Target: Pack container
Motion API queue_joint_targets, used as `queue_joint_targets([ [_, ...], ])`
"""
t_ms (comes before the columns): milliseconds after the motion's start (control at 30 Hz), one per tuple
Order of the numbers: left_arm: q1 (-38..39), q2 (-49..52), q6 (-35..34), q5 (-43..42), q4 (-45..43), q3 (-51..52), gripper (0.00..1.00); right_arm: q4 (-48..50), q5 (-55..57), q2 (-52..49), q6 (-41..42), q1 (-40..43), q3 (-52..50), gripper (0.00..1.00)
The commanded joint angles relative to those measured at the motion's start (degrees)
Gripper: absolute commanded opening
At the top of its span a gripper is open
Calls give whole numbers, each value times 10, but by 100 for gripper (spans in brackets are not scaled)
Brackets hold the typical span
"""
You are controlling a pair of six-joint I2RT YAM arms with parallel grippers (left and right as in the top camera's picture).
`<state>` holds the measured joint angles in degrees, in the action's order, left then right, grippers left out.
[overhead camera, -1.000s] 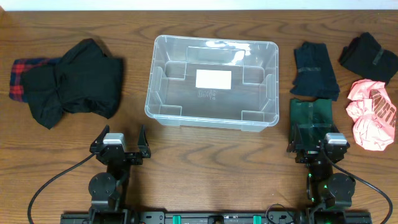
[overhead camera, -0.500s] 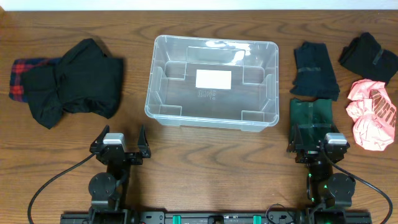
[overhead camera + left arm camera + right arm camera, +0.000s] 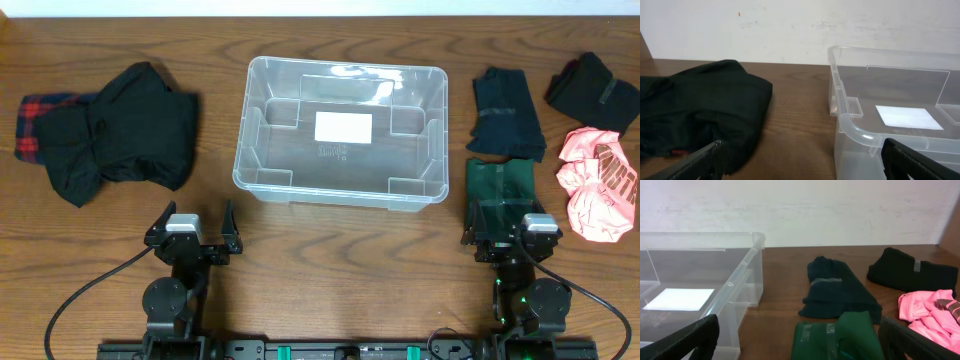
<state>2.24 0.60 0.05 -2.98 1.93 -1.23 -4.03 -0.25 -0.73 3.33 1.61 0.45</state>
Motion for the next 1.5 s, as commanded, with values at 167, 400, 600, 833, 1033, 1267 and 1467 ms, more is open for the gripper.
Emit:
queue_joint_targets([
  [167,-3,0,6,11,21,9,98,-2,-4,4,-8,-5,-2,99],
  [400,-3,0,3,8,9,9,98,-2,-4,4,-8,-5,-2,99],
  [600,-3,19,-25,11,-9,-40,98,-2,-4,4,-8,-5,-2,99],
  [833,-24,219,-40,0,61,-223,98,-2,-4,4,-8,-5,-2,99],
  [1033,-47,500,-59,-40,229,-495,98,-2,-4,4,-8,-5,-2,99],
  [1267,-52,706,-60,-276,268,-698,98,-2,-4,4,-8,-5,-2,99],
  [1467,-62,766,-128,-235,252,-706,98,-2,-4,4,-8,-5,-2,99],
])
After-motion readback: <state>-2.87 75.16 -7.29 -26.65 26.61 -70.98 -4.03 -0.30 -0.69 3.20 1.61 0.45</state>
